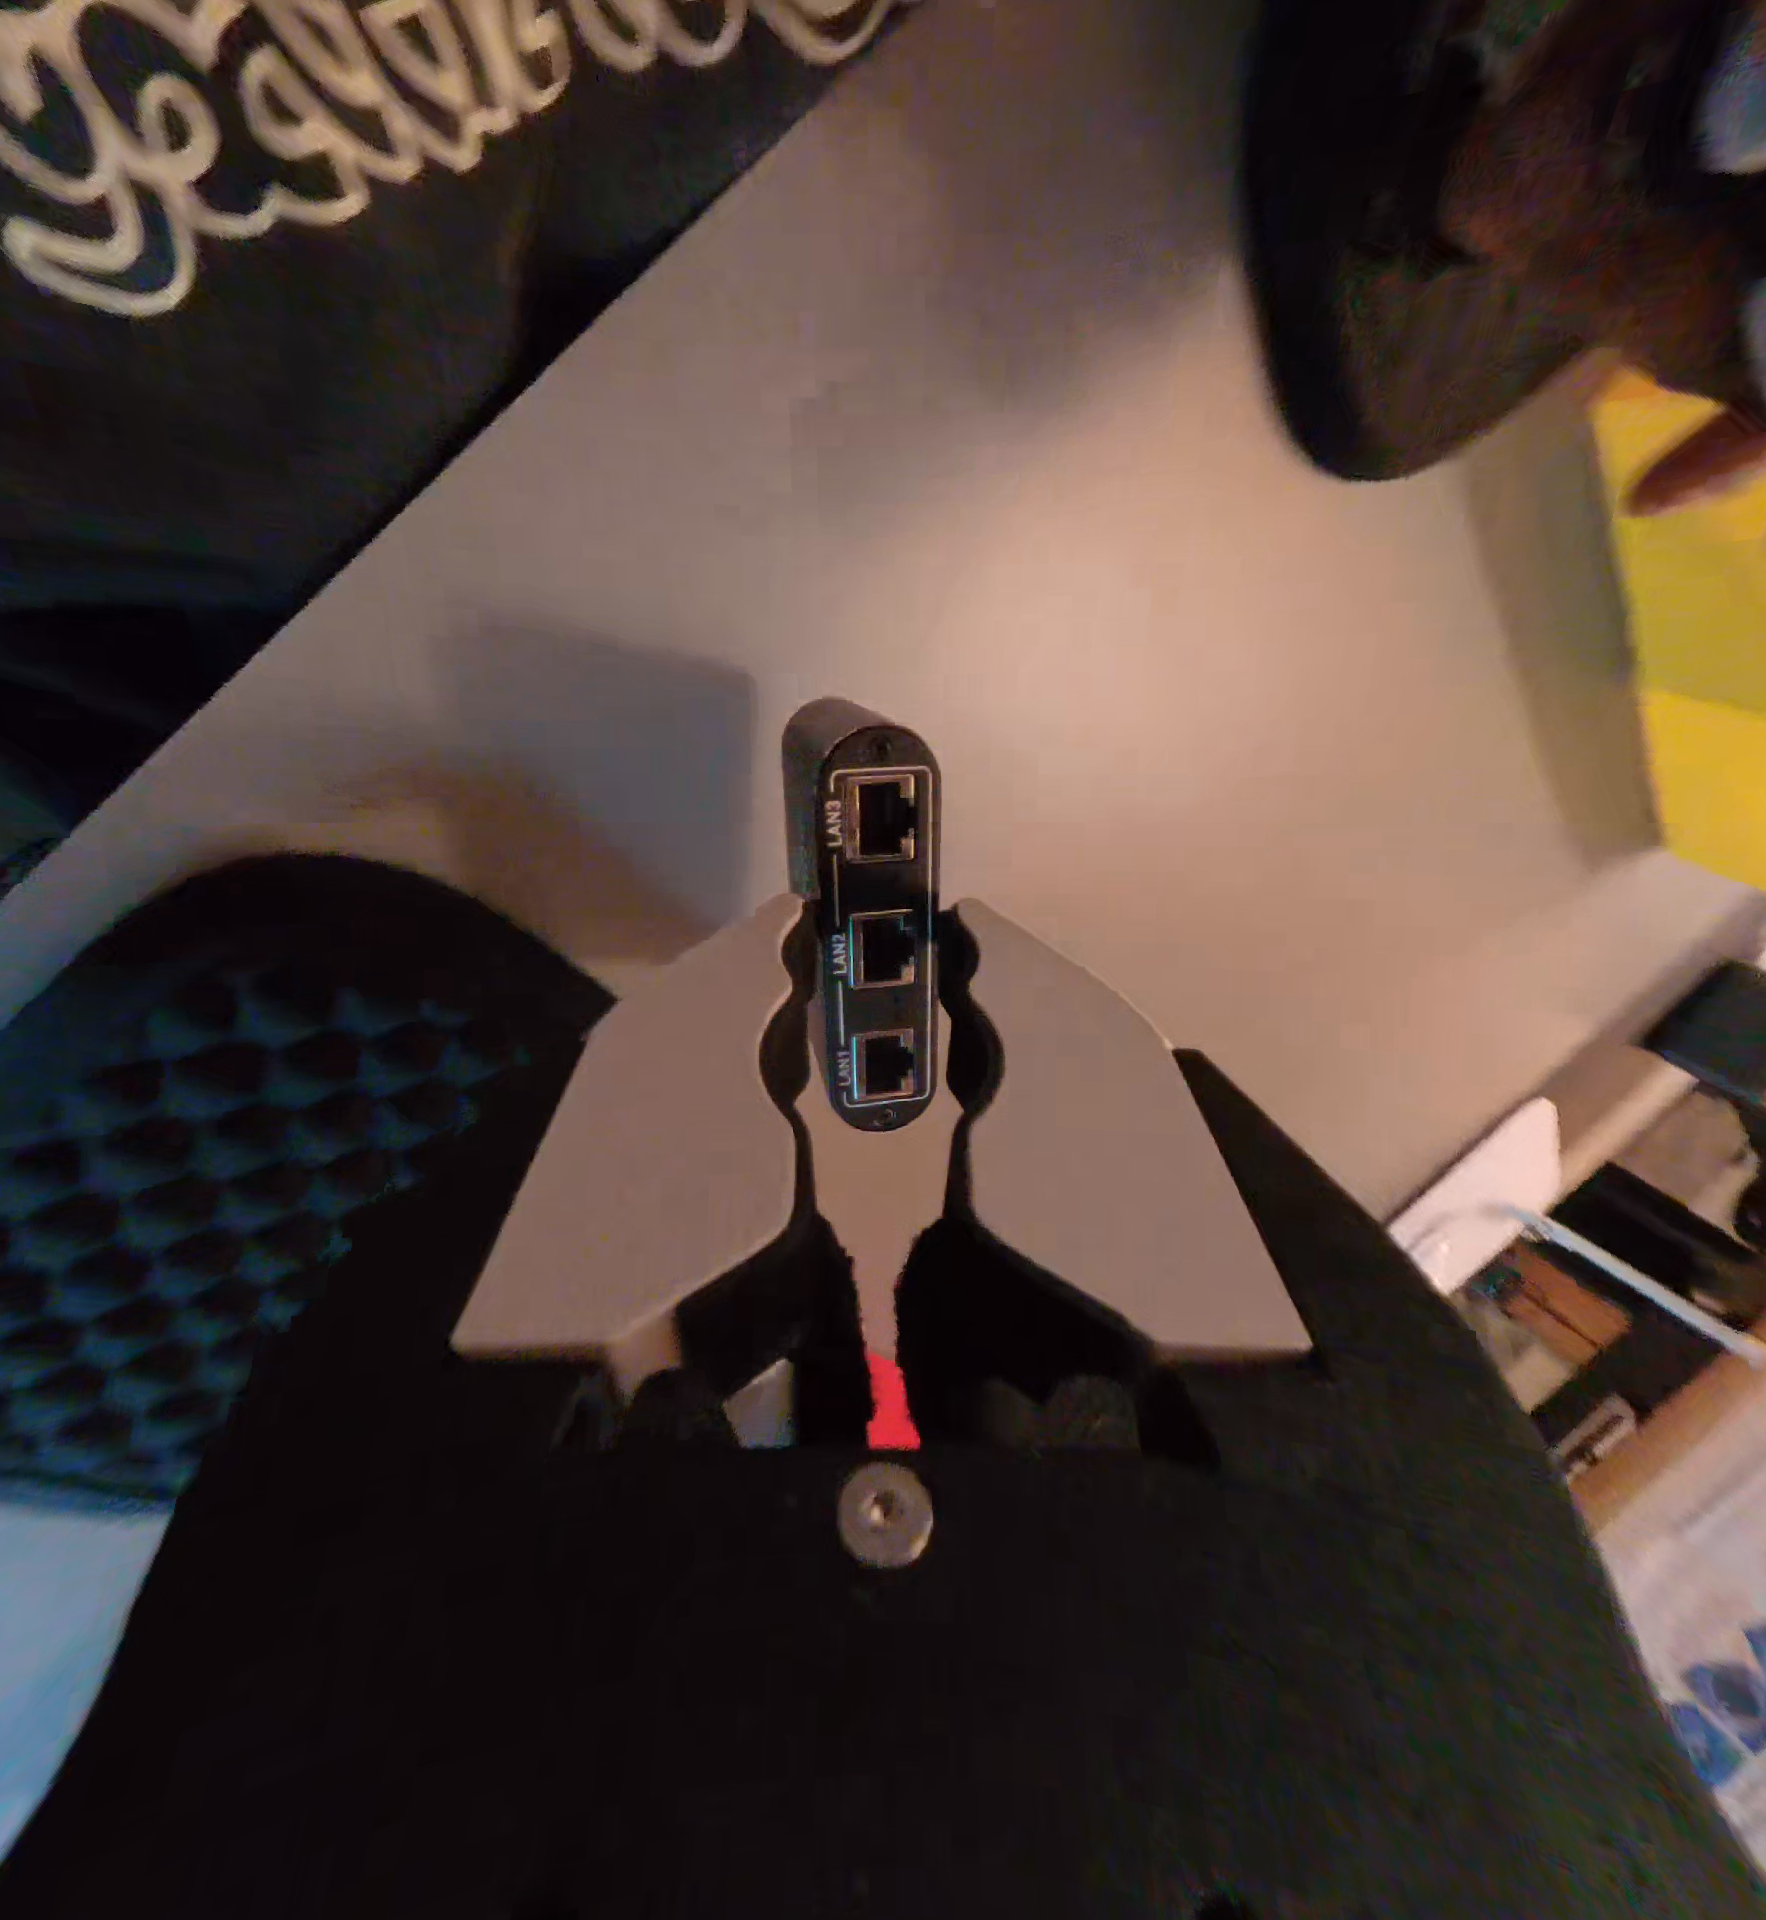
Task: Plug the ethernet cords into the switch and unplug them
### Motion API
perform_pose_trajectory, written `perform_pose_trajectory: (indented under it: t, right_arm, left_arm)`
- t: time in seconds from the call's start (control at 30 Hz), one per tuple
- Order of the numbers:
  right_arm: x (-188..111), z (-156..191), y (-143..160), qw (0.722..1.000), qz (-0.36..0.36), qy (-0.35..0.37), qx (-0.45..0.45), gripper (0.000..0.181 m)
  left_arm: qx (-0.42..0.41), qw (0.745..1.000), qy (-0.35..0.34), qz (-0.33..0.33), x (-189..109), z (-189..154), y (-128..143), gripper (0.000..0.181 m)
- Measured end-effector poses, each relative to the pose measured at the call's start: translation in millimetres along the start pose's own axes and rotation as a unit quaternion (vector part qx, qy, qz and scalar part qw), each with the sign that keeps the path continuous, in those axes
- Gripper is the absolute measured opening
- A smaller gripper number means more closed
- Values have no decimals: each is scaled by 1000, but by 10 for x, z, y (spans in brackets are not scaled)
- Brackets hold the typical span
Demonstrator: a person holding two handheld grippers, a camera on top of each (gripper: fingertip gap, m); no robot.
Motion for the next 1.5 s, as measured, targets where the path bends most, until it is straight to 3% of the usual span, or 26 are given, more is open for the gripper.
perform_pose_trajectory:
  t: [0.17, 0.47, 0.57, 0.67, 0.73, 0.8, 0.9, 0.93, 0.97, 1.03, 1.23, 1.33, 1.43, 1.5]
  right_arm:
    - [119, 48, -19, 996, -2, -74, -46, 21]
    - [200, 96, 48, 996, -6, -86, -36, 28]
    - [127, 63, 43, 998, -4, -54, 42, 48]
    - [-54, -86, 7, 986, -49, 66, 143, 71]
    - [-236, -151, -43, 954, -115, 178, 213, 78]
    - [-442, -123, -71, 889, -197, 308, 276, 74]
    - [-684, 124, 3, 707, -336, 526, 332, 60]
    - [-728, 264, 65, 649, -352, 588, 331, 54]
    - [-733, 410, 147, 603, -347, 631, 343, 53]
    - [-630, 651, 312, 554, -321, 669, 377, 49]
    - [-536, 639, 504, 521, -365, 632, 442, 50]
    - [-516, 631, 496, 534, -346, 636, 437, 49]
    - [-432, 596, 442, 570, -329, 621, 426, 49]
    - [-390, 585, 407, 590, -315, 617, 414, 49]
  left_arm:
    - [-118, 991, 16, -62, -65, 133, 24, 47]
    - [-84, 995, 10, -57, -64, 120, 25, 48]
    - [-76, 995, 3, -60, -70, 126, 19, 50]
    - [-67, 996, -6, -66, -68, 133, 16, 52]
    - [-66, 996, -12, -61, -53, 138, 28, 52]
    - [-72, 996, -26, -50, -40, 159, 44, 52]
    - [-73, 996, -33, -51, -40, 170, 43, 52]
    - [-71, 995, -34, -54, -43, 171, 38, 52]
    - [-67, 995, -36, -58, -46, 171, 35, 52]
    - [-59, 995, -40, -64, -49, 173, 30, 52]
    - [18, 998, -52, -36, -90, 152, -58, 54]
    - [121, 981, -141, 60, -375, 299, -315, 55]
    - [207, 938, -234, 147, -818, 492, -628, 55]
    - [215, 912, -261, 232, -1108, 643, -707, 55]
Point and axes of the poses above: each gripper's, where its closed fingertips meet, x out along the fingers, y out of its underside, z = x × y across the jaws, the point moved 7 cm from there along -x, back along the fingers, and after that the axes turned 11 degrees about y, right-handed, at the moved point
